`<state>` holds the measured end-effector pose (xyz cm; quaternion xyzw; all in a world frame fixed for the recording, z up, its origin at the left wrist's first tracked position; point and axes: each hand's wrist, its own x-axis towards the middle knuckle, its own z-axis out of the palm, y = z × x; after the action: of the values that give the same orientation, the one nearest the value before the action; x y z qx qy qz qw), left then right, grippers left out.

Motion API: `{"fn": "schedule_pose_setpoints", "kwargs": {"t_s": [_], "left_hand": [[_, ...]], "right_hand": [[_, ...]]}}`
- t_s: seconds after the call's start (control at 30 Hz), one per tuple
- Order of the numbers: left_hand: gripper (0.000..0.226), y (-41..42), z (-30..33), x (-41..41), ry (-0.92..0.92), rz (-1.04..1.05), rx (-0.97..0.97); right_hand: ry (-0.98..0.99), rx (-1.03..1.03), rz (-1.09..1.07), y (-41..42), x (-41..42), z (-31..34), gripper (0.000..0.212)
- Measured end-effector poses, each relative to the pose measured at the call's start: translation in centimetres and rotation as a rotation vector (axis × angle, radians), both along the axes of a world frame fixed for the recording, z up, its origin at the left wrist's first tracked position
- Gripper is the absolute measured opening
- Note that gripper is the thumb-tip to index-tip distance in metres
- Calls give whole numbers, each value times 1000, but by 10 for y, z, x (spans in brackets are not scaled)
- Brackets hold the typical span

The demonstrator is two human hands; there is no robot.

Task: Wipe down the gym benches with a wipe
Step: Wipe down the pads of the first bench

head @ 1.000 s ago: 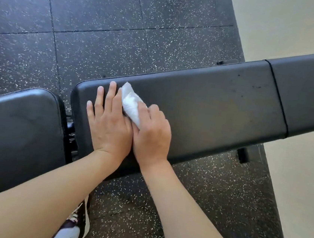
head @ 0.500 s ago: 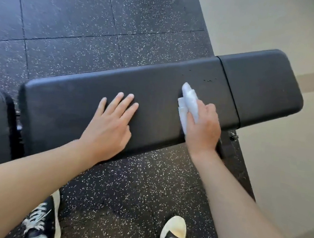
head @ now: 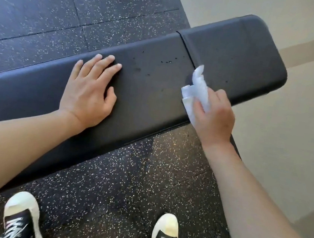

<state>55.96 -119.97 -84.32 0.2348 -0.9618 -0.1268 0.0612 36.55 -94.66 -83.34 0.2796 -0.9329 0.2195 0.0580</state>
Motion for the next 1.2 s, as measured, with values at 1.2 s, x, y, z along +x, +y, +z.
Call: {"fn": "schedule_pose_setpoints", "kwargs": {"t_s": [1.2], "left_hand": [[68,-4,2,-4,-47,-5,-29]], "right_hand": [[-7,-41,105,-85,-31,-6,38]]}}
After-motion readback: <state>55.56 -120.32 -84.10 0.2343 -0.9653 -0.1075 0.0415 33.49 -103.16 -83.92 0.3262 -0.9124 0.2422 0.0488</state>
